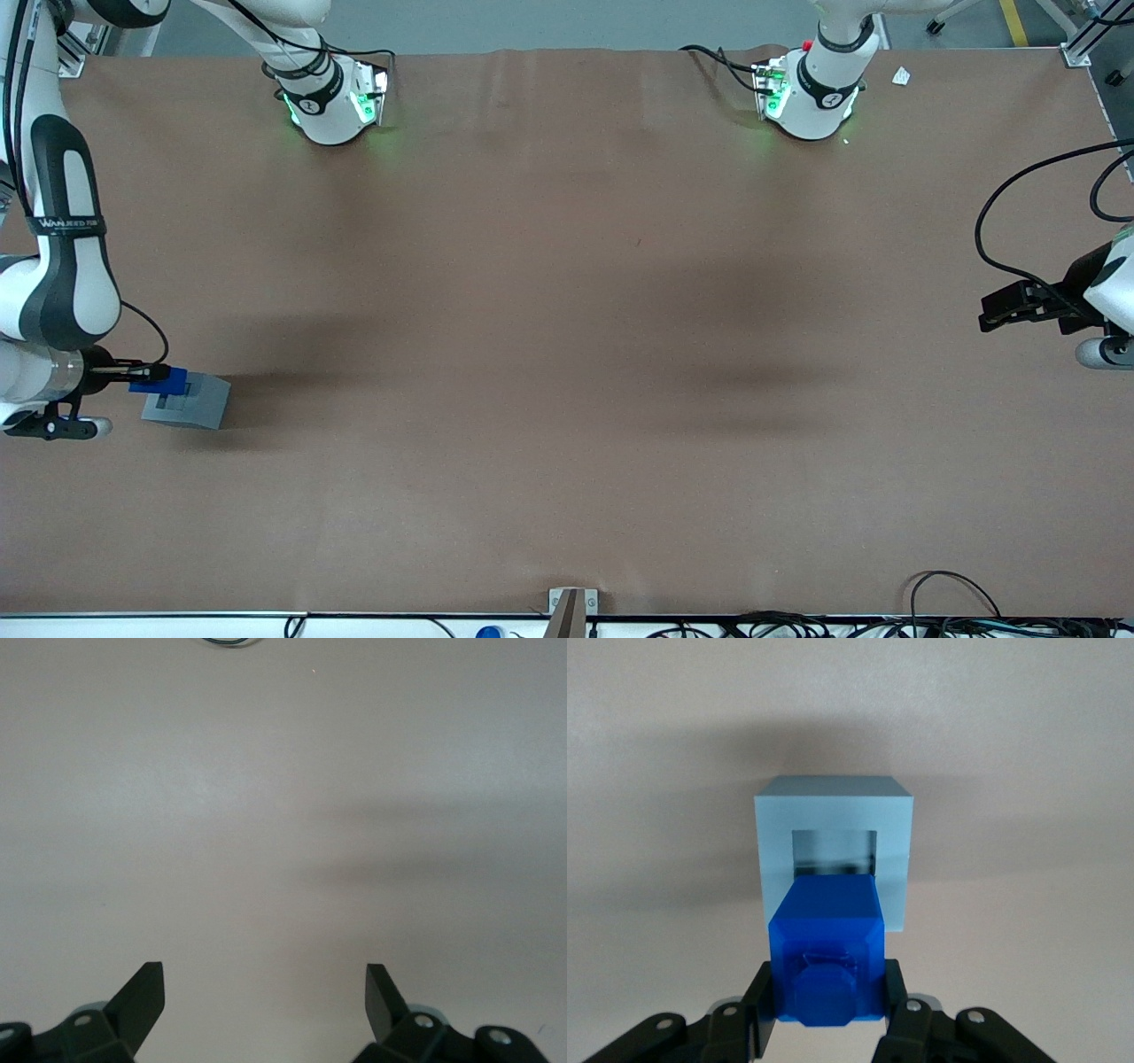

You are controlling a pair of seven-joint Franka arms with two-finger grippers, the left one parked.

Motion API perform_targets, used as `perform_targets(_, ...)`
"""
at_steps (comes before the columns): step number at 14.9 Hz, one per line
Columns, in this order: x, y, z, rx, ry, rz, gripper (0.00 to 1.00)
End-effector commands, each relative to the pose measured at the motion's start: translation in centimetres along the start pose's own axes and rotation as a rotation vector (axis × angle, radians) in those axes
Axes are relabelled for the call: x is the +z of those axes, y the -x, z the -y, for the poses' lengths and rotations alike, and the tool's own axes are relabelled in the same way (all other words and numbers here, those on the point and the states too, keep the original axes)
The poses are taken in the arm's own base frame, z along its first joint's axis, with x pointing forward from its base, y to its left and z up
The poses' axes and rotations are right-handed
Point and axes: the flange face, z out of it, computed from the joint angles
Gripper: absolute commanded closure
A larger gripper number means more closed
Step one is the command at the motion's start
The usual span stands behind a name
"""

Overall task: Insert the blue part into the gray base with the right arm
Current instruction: 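Lower the blue cube into the gray base's hole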

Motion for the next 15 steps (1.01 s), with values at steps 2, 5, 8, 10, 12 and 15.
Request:
perform_targets(2, 1.0, -0.4, -0.3, -0.015, 0.013, -0.022, 0.99)
perform_targets(5, 1.7, -0.9, -0.2, -0.013, 0.008, -0.028, 0.99)
perform_targets(8, 2.4, -1.1, -0.1, -0.011, 0.001, -0.025, 0.98)
perform_targets(10, 2.6, -1.2, -0.1, -0.008, -0.003, -0.024, 0.97)
perform_targets(12, 2.6, -1.4, -0.1, 0.000, -0.002, -0.041, 0.97)
perform_targets(15, 2.6, -1.6, -0.1, 0.003, -0.002, -0.050, 0.97)
